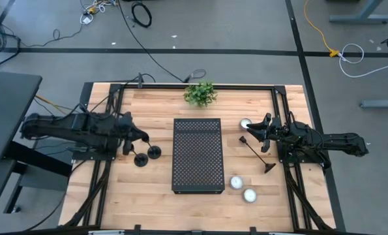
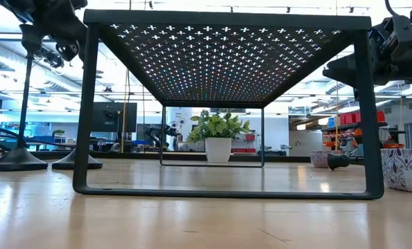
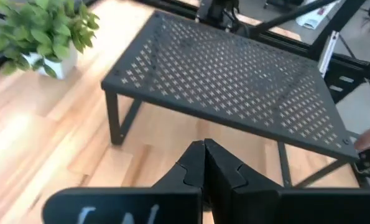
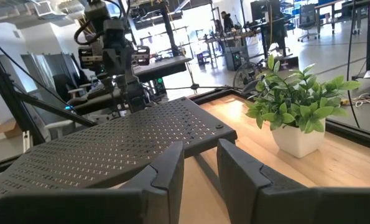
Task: Pick & Place candle stick holders
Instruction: Put the left black candle holder on the shelf
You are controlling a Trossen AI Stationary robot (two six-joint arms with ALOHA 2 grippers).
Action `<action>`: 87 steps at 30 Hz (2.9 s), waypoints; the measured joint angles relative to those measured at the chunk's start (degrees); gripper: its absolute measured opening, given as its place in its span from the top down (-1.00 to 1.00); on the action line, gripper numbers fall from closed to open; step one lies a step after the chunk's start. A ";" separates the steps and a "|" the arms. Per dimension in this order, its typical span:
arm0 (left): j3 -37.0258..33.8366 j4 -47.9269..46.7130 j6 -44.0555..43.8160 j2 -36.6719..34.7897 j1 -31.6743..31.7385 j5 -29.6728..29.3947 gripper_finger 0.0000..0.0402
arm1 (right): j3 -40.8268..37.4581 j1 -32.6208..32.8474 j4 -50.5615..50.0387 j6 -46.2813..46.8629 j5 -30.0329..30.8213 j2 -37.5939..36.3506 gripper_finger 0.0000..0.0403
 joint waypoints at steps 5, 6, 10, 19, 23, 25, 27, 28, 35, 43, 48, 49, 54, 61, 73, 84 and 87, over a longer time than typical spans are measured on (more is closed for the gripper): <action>0.37 -4.24 -7.77 -0.41 -2.20 0.78 0.97 | 0.00 0.00 0.02 0.00 0.00 0.00 0.52; 0.48 -5.15 -9.35 -0.40 -2.70 0.42 0.97 | -0.01 -0.01 0.01 0.00 0.00 0.01 0.52; 0.69 -7.89 -15.04 -0.43 -4.89 -0.23 0.97 | -0.01 -0.02 0.01 0.00 0.00 0.01 0.52; 13.28 -17.90 -7.48 -0.88 -6.86 -10.22 0.97 | 0.00 -0.02 0.02 0.00 0.01 0.00 0.52; 13.93 -18.33 -8.06 -0.74 -6.84 -9.19 0.97 | 0.00 -0.02 0.02 0.00 0.00 0.01 0.52; 13.39 -20.75 -10.58 -0.62 -6.86 -4.39 0.97 | 0.00 0.00 0.00 0.00 0.00 0.01 0.52; 12.66 -24.24 -14.44 0.33 -6.90 -0.63 0.97 | 0.00 -0.02 0.02 0.00 0.00 0.00 0.52; 12.38 -26.20 -16.56 0.86 -7.07 0.48 0.97 | 0.00 -0.02 0.00 -0.02 0.00 0.02 0.52; 12.07 -31.86 -23.46 3.55 -11.36 2.69 0.98 | 0.00 0.00 0.00 0.00 0.00 0.02 0.52; 12.50 -42.11 -28.34 3.33 -14.43 1.00 0.98 | 0.00 0.00 0.00 0.00 0.00 0.00 0.52; 11.72 -44.20 -33.96 3.30 -16.76 1.97 0.96 | 0.00 0.00 0.00 0.00 0.00 0.00 0.52; 11.07 -42.44 -33.77 3.31 -17.35 1.95 0.95 | 0.00 -0.02 0.00 0.00 0.00 0.00 0.52; 5.14 -31.00 -31.40 3.46 -20.44 5.39 0.89 | -0.01 -0.01 0.01 0.00 0.00 0.01 0.52; -0.07 -27.59 -31.71 4.55 -22.77 9.47 0.81 | 0.00 0.00 0.02 0.00 0.00 0.02 0.52; -0.07 -27.08 -29.87 4.44 -22.82 -0.55 0.49 | -0.01 0.00 0.00 -0.01 0.00 0.01 0.52; -0.04 -22.97 -25.88 4.44 -22.80 -5.55 0.18 | 0.00 -0.02 0.00 0.00 0.00 0.01 0.52; -0.04 -22.97 -25.65 4.44 -22.80 -8.60 0.15 | -0.02 0.00 0.02 0.00 0.00 0.02 0.52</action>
